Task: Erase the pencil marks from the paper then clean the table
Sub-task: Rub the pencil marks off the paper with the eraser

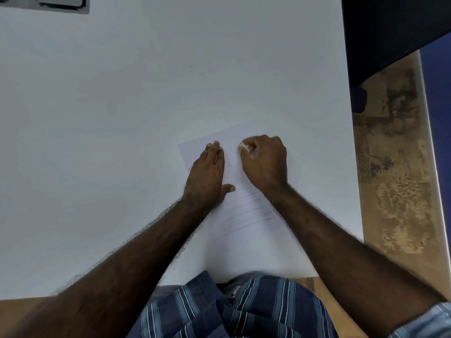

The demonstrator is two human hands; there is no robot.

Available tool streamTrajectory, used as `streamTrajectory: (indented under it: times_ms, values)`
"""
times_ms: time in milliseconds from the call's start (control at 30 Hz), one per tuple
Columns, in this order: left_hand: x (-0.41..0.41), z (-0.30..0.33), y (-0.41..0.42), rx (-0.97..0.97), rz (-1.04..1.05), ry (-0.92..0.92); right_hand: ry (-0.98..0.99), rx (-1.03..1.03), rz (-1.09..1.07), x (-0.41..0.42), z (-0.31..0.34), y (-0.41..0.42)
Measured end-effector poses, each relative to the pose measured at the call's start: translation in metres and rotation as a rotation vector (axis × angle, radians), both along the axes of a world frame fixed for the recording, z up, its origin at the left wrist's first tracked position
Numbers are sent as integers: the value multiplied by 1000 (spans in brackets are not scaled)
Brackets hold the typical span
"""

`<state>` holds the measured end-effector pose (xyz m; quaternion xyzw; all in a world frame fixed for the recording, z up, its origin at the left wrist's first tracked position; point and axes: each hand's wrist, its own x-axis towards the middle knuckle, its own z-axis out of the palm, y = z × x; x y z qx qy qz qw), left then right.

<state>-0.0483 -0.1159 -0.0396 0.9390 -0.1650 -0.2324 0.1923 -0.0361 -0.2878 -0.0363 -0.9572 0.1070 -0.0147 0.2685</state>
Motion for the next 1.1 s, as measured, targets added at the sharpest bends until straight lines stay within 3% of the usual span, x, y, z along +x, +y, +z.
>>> streamTrajectory:
  times_ms: [233, 500, 833, 933, 1100]
  values:
    - [2, 0, 0, -9, -10, -10, 37, -34, 69, -41, -13, 6]
    - [-28, -7, 44, -55, 121, -229, 21, 0, 8, -36, -16, 1]
    - [-31, -16, 78, 3, -47, -102, -19, -14, 24, -34, -21, -1]
    - [-25, -17, 79, 21, -30, -54, -34, -34, 102, -43, -17, 11]
    - [-24, -17, 79, 5, -18, -37, -28, -66, 446, -66, -19, 44]
